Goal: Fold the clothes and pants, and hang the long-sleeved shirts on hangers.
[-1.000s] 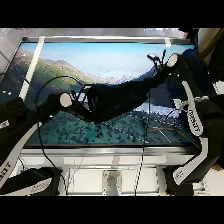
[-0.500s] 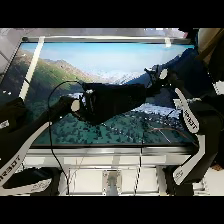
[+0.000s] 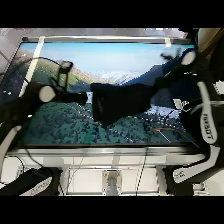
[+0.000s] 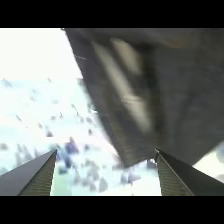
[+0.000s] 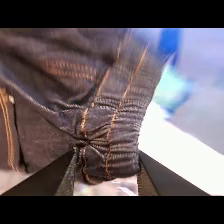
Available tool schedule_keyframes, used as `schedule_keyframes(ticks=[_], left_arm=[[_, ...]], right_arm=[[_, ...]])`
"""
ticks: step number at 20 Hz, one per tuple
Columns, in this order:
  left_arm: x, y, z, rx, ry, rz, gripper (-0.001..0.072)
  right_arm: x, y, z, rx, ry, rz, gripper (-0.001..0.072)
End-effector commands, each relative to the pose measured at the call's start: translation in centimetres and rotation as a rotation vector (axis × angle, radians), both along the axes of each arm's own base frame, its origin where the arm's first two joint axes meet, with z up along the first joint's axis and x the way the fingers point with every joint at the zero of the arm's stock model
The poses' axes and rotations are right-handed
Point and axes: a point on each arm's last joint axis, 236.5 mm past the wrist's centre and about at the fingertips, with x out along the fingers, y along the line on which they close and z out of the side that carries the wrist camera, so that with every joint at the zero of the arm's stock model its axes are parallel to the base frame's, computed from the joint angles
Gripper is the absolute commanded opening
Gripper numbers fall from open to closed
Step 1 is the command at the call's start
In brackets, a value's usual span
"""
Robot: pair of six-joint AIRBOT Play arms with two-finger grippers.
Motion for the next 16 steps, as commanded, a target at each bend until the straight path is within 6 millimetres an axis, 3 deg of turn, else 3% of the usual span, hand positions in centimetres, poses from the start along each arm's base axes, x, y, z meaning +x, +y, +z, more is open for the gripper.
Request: schedule_keyframes(ticks=[1,3,5,7,10,11,12,14,16], left_arm=[[-0.4,2.2,5.8,-0.044,-0.145,0.048,0.0689],[-0.8,2.2,6.7,-0.052,-0.166,0.047,0.0688],[-0.8,2.2,6.7,-0.074,-0.155,0.074,0.0688],[-0.8,2.2,6.6,-0.093,-0.142,0.099,0.0688],[-0.8,2.1,6.6,-0.107,-0.135,0.110,0.0687],[-0.9,1.8,6.6,-0.120,-0.130,0.106,0.0687],[-1.1,1.1,6.4,-0.147,-0.111,0.099,0.0687],[-1.4,-1.4,4.9,-0.193,-0.044,0.053,0.0687],[-2.0,-5.6,0.4,-0.166,0.076,-0.048,0.0687]], right_arm=[[0.3,-6.8,7.2,-0.027,-0.166,-0.131,0.0388],[1.0,-8.8,8.9,0.023,-0.219,-0.219,0.0390],[0.8,-8.8,7.9,0.116,-0.184,-0.247,0.0397],[-0.7,-8.6,4.0,0.173,-0.043,-0.252,0.0494],[-3.7,-7.9,-2.9,0.205,0.179,-0.241,0.0499],[-4.4,-8.6,-4.5,0.173,0.212,-0.237,0.0499],[-4.9,-9.9,-5.4,0.125,0.229,-0.239,0.0499],[-4.6,-11.7,-5.3,0.116,0.204,-0.281,0.0499],[-4.3,-12.1,-4.0,0.184,0.179,-0.312,0.0498]])
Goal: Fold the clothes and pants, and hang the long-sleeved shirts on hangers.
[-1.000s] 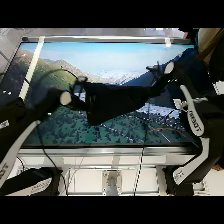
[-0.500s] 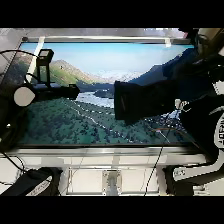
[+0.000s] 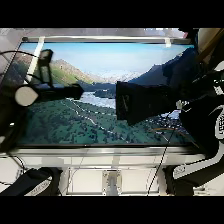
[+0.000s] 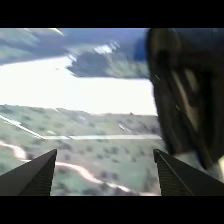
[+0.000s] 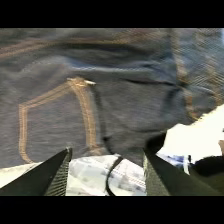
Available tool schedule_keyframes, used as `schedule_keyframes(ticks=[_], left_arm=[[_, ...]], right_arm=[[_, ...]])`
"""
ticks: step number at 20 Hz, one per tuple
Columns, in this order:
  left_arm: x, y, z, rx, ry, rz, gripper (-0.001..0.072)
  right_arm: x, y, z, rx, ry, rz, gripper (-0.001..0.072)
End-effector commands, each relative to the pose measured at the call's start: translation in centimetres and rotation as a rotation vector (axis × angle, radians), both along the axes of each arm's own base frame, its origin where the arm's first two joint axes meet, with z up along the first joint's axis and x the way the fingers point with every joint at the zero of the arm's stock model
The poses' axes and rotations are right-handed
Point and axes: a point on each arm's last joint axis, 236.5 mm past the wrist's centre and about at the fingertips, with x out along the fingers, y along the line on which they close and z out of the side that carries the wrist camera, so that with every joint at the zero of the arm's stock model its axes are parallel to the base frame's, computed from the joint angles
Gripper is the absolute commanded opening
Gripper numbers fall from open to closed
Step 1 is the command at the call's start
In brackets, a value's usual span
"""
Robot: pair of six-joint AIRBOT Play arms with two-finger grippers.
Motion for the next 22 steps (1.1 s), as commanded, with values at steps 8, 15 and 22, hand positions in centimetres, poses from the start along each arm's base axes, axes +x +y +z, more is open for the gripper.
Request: schedule_keyframes(ticks=[8,15,22], left_arm=[[-1.2,-21.3,-16.1,-0.417,0.430,-0.041,0.0672],[-4.5,-24.5,-17.4,-0.386,0.426,-0.189,0.0647],[-6.1,-25.2,-19.9,-0.310,0.438,-0.246,0.0647]], right_arm=[[1.4,-4.1,8.2,0.026,-0.235,-0.088,0.0498],[2.9,-3.7,12.8,0.058,-0.366,-0.088,0.0498],[3.0,-3.6,12.9,0.065,-0.370,-0.087,0.0498]])
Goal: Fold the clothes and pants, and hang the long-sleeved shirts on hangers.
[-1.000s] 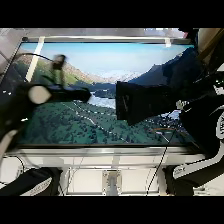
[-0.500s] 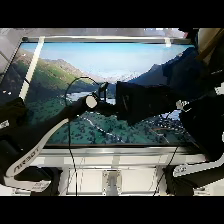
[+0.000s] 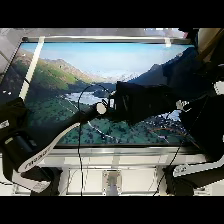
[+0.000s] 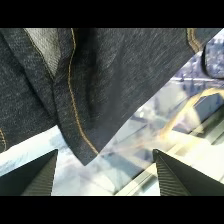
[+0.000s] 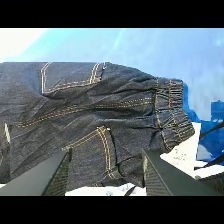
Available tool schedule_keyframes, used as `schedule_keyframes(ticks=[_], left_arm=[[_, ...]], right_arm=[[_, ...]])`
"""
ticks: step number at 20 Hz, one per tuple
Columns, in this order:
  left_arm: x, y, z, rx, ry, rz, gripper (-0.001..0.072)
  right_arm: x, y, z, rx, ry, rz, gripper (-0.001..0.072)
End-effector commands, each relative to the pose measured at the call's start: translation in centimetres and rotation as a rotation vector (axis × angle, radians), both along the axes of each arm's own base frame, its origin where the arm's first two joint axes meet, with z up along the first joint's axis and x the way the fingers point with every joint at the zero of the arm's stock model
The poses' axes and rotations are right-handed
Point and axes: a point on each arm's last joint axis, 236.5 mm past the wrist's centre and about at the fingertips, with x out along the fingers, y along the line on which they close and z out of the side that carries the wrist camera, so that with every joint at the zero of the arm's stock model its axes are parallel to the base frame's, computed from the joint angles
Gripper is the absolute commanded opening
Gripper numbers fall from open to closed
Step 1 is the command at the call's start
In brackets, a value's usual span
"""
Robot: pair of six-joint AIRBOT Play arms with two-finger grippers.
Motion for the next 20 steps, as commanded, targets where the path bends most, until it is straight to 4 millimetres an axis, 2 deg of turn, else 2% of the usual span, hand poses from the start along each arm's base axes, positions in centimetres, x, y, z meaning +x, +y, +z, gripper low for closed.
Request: schedule_keyframes(ticks=[1,5,7,8,9,10,12,16,18,20], left_arm=[[-0.6,-0.8,-1.3,0.022,-0.001,-0.035,0.0646],[0.5,-3.8,-1.8,0.005,-0.016,-0.059,0.0599],[0.8,-4.7,-2.2,0.001,-0.010,-0.074,0.0478],[1.0,-4.8,-2.4,0.003,-0.005,-0.077,0.0310],[1.2,-4.5,-2.4,0.006,-0.011,-0.079,0.0014],[1.8,-4.2,-2.0,0.004,-0.031,-0.088,0.0018],[4.4,-2.3,0.0,-0.004,-0.078,-0.058,0.0017],[11.6,4.8,5.2,0.018,-0.225,0.066,0.0016],[13.0,6.8,6.2,0.017,-0.231,0.100,0.0016],[12.7,6.9,5.5,0.036,-0.240,0.059,0.0016]], right_arm=[[0.1,0.1,0.3,0.006,-0.008,0.001,0.0498],[0.1,0.1,0.3,0.007,-0.007,0.002,0.0497],[0.0,0.2,0.2,0.008,-0.005,0.004,0.0498],[0.0,0.2,0.2,0.007,-0.004,0.004,0.0498],[0.0,0.2,0.2,0.007,-0.004,0.004,0.0497],[0.0,0.2,0.2,0.007,-0.004,0.004,0.0497],[0.0,0.2,0.2,0.006,-0.004,0.004,0.0497],[-0.2,0.3,0.1,0.011,0.005,0.010,0.0497],[-0.6,0.6,0.1,0.021,0.018,0.020,0.0496],[-1.0,1.2,0.0,0.037,0.038,0.037,0.0496]])
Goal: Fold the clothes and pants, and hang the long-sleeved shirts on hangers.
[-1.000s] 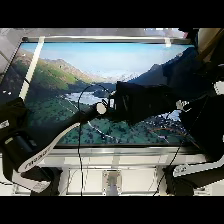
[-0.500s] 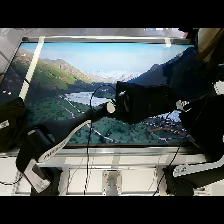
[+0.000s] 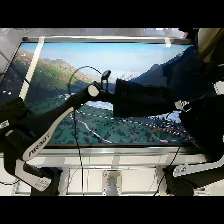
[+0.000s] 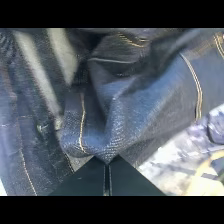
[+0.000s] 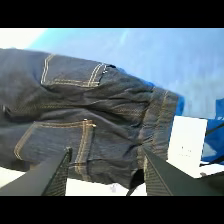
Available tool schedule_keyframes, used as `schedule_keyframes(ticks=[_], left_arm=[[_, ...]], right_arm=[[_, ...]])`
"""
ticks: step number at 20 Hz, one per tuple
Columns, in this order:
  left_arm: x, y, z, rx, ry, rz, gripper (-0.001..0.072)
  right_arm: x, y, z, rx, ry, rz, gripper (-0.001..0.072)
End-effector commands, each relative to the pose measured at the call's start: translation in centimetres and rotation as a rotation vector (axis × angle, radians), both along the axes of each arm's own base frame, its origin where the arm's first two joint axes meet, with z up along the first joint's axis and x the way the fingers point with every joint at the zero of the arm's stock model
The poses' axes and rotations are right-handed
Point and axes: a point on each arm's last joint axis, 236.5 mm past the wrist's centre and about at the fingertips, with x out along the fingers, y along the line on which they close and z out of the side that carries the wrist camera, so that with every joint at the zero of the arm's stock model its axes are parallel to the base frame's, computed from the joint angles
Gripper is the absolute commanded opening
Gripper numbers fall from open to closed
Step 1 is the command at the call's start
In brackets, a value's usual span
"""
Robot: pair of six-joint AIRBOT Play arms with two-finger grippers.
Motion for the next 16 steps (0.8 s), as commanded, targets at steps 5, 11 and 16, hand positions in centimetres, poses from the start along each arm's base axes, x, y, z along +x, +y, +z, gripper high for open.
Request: schedule_keyframes(ticks=[5,11,16], left_arm=[[3.6,2.9,0.4,0.048,-0.104,0.057,0.0016],[7.7,7.1,2.3,0.066,-0.159,0.136,0.0015],[4.0,5.9,-3.0,0.157,-0.019,0.002,0.0025]], right_arm=[[-0.3,3.5,-0.2,0.023,0.036,0.087,0.0496],[0.2,4.8,-1.0,-0.024,0.051,0.120,0.0496],[-2.4,5.8,-4.6,0.037,0.193,0.149,0.0496]])
